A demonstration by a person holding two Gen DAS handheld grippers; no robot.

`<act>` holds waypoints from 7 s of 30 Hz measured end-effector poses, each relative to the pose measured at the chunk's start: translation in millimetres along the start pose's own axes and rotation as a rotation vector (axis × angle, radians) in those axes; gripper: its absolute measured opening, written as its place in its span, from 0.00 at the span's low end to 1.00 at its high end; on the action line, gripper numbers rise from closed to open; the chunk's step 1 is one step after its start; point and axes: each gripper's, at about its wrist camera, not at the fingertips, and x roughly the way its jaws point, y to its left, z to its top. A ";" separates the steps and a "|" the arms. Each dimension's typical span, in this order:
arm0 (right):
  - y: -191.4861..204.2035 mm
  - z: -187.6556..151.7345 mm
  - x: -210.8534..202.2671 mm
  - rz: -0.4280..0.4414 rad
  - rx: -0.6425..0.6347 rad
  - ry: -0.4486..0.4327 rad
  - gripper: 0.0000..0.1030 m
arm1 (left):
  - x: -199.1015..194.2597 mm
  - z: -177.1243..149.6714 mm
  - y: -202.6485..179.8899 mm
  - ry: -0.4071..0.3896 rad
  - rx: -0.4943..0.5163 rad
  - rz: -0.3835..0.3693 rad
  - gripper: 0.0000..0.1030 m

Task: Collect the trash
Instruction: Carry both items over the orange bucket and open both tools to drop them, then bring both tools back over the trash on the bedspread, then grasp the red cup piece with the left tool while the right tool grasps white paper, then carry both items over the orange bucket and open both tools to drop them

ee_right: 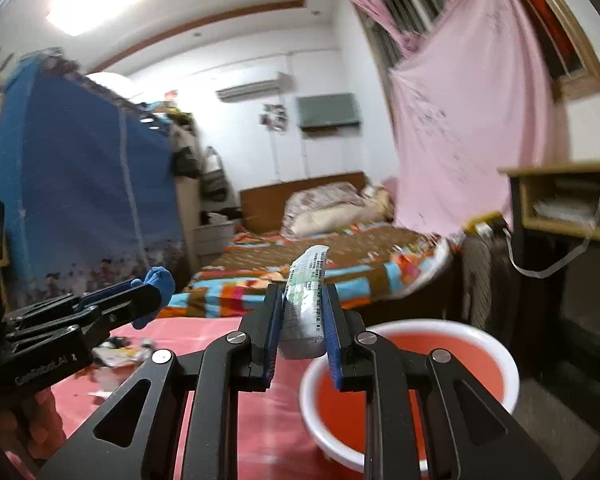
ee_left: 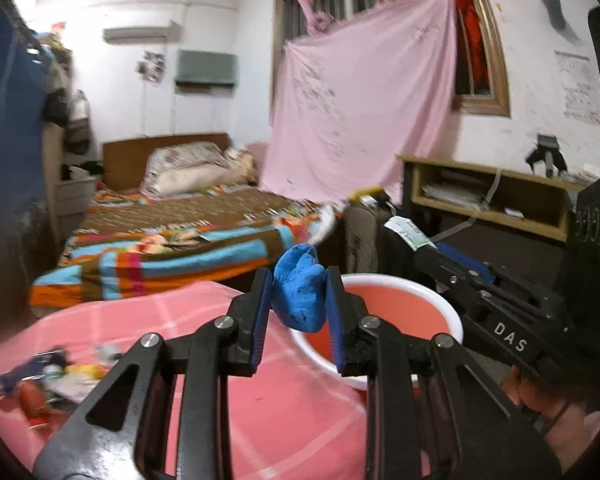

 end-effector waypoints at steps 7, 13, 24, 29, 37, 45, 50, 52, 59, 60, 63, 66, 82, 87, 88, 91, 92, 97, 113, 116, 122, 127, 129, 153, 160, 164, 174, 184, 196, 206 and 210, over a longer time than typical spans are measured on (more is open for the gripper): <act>-30.5 -14.7 14.7 -0.071 0.078 0.092 0.18 | 61.6 -3.5 -13.4 0.186 -0.032 -0.096 0.07; -44.8 -28.4 23.7 -0.102 0.129 0.169 0.18 | 101.2 -12.4 -20.7 0.329 -0.086 -0.126 0.07; -62.6 -34.8 36.1 -0.123 0.204 0.236 0.19 | 136.8 -25.2 -21.4 0.454 -0.203 -0.118 0.10; -64.9 -32.2 33.1 -0.133 0.209 0.225 0.20 | 137.8 -27.0 -20.3 0.463 -0.225 -0.111 0.16; -50.3 -17.1 16.2 -0.131 0.152 0.134 0.33 | 104.1 -19.2 -5.1 0.338 -0.263 -0.038 0.30; -15.3 5.7 -3.9 -0.103 0.074 0.002 0.47 | 34.1 -10.4 20.7 0.137 -0.261 0.115 0.61; 11.7 13.5 -14.8 -0.058 0.047 -0.061 0.83 | -14.7 -8.2 41.7 0.014 -0.260 0.206 0.85; 21.2 15.7 -17.4 -0.036 0.035 -0.068 0.85 | -36.0 -11.0 49.0 -0.041 -0.254 0.261 0.86; 66.8 20.0 -29.8 0.052 -0.038 -0.131 1.00 | -94.2 -27.7 73.0 -0.114 -0.238 0.388 0.86; 70.9 18.9 -32.0 0.061 -0.045 -0.137 1.00 | -100.2 -30.1 76.3 -0.120 -0.242 0.401 0.86; 91.3 15.3 -37.1 0.106 -0.087 -0.156 1.00 | -120.7 -40.3 89.1 -0.133 -0.254 0.438 0.86; 111.6 11.3 -40.4 0.140 -0.137 -0.173 1.00 | -136.7 -49.1 98.3 -0.147 -0.245 0.479 0.86; 183.9 -3.5 -15.4 0.199 -0.205 -0.122 1.00 | -177.0 -69.6 157.9 -0.166 -0.228 0.552 0.86; 194.6 -11.5 -1.2 0.198 -0.232 -0.046 1.00 | -173.7 -73.8 170.7 -0.142 -0.228 0.564 0.86; 196.1 -13.2 1.7 0.197 -0.239 -0.026 1.00 | -170.8 -74.0 172.1 -0.126 -0.227 0.565 0.86; 200.2 -17.3 18.4 0.196 -0.252 0.076 1.00 | -158.5 -77.0 179.4 -0.051 -0.239 0.557 0.84; 201.3 -18.9 22.6 0.195 -0.254 0.103 1.00 | -153.0 -79.8 183.3 -0.017 -0.255 0.546 0.82; 208.6 -33.7 47.8 0.193 -0.284 0.285 0.99 | -133.1 -90.0 195.9 0.107 -0.323 0.490 0.65; 225.6 -75.2 88.8 0.307 -0.335 0.640 0.66 | -86.8 -110.6 222.6 0.352 -0.512 0.331 0.15; 229.6 -79.9 95.0 0.326 -0.337 0.683 0.63 | -84.2 -110.5 223.2 0.352 -0.537 0.302 0.11; 234.3 -82.7 103.4 0.330 -0.345 0.707 0.46 | -74.7 -110.2 229.1 0.391 -0.575 0.313 0.02; 232.0 -80.5 100.0 0.359 -0.331 0.694 0.35 | -73.0 -112.0 230.4 0.404 -0.591 0.319 0.00; 231.5 -78.7 98.8 0.367 -0.324 0.680 0.34 | -74.9 -111.7 229.7 0.398 -0.591 0.325 0.00; 233.7 -74.3 93.9 0.408 -0.308 0.638 0.15 | -117.7 -112.3 197.2 0.359 -0.512 0.377 0.00; 233.4 -75.6 93.0 0.415 -0.308 0.648 0.35 | -116.3 -117.1 197.0 0.372 -0.510 0.348 0.00; 234.1 -76.0 92.6 0.421 -0.314 0.650 0.41 | -114.6 -118.6 205.7 0.362 -0.553 0.346 0.12; 249.4 -88.5 98.0 0.474 -0.374 0.723 0.44 | -110.6 -123.8 220.0 0.350 -0.618 0.358 0.02; 257.7 -93.4 98.4 0.504 -0.396 0.747 0.59 | -107.9 -125.7 216.6 0.361 -0.590 0.360 0.00; 258.3 -93.8 95.6 0.459 -0.432 0.718 0.36 | -114.8 -120.0 201.6 0.309 -0.525 0.374 0.00; 230.3 -56.4 48.3 0.447 -0.335 0.405 0.35 | -125.8 -101.1 179.0 0.183 -0.482 0.380 0.00; 205.8 -31.5 27.9 0.447 -0.244 0.250 0.36 | -124.8 -83.2 160.0 0.100 -0.428 0.363 0.00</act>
